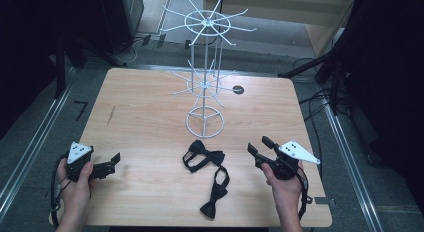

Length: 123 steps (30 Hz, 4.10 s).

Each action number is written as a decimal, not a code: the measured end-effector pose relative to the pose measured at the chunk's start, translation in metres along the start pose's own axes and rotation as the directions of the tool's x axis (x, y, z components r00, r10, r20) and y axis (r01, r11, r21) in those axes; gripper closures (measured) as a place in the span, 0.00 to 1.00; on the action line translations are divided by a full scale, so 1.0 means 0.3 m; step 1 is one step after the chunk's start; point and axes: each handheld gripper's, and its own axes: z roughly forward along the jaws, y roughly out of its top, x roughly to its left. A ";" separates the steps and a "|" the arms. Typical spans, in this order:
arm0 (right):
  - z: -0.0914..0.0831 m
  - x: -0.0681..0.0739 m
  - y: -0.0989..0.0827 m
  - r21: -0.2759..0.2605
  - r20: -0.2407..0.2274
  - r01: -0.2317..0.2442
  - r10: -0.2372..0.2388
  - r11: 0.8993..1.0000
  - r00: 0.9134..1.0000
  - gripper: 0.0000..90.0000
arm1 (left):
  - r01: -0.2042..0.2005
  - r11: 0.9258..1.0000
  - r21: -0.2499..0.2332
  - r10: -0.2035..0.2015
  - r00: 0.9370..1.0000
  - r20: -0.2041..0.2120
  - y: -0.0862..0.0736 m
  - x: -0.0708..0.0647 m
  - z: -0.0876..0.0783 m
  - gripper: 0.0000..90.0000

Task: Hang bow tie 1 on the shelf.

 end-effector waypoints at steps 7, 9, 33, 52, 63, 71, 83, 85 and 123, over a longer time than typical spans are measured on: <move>0.041 0.045 0.017 0.004 -0.006 0.076 -0.076 0.997 0.997 0.45 | -0.008 1.000 -0.004 0.008 1.000 -0.003 -0.001 -0.003 -0.001 0.00; 0.056 0.058 0.020 0.018 -0.021 0.078 -0.077 0.997 0.997 0.47 | -0.006 1.000 -0.003 0.006 1.000 -0.003 -0.001 -0.003 -0.001 0.00; 0.223 0.150 -0.015 0.141 -0.062 0.092 -0.084 0.986 0.995 0.57 | -0.001 1.000 -0.010 0.001 1.000 -0.018 0.000 0.000 -0.001 0.00; 0.293 0.172 -0.047 0.188 -0.100 0.086 -0.068 0.978 0.993 0.62 | 0.007 1.000 -0.005 -0.007 1.000 -0.015 0.002 0.004 0.000 0.00; 0.336 0.200 -0.072 0.236 -0.141 0.107 -0.075 0.966 0.987 0.67 | 0.005 1.000 -0.002 -0.005 1.000 -0.014 0.002 0.004 0.000 0.00; 0.377 0.215 -0.098 0.288 -0.161 0.128 -0.083 0.949 0.983 0.69 | 0.003 1.000 -0.001 -0.003 1.000 -0.014 0.002 0.004 0.001 0.00; 0.416 0.229 -0.138 0.362 -0.170 0.166 -0.110 0.917 0.979 0.72 | 0.002 1.000 -0.002 -0.002 1.000 -0.011 0.003 0.004 0.002 0.00; 0.419 0.233 -0.144 0.374 -0.171 0.176 -0.119 0.911 0.978 0.75 | 0.001 1.000 0.001 -0.001 1.000 -0.011 0.003 0.005 0.002 0.00; 0.228 0.158 0.015 0.116 -0.028 0.088 -0.085 0.989 0.996 0.87 | 0.006 1.000 -0.005 -0.006 1.000 -0.014 0.004 0.005 0.004 0.00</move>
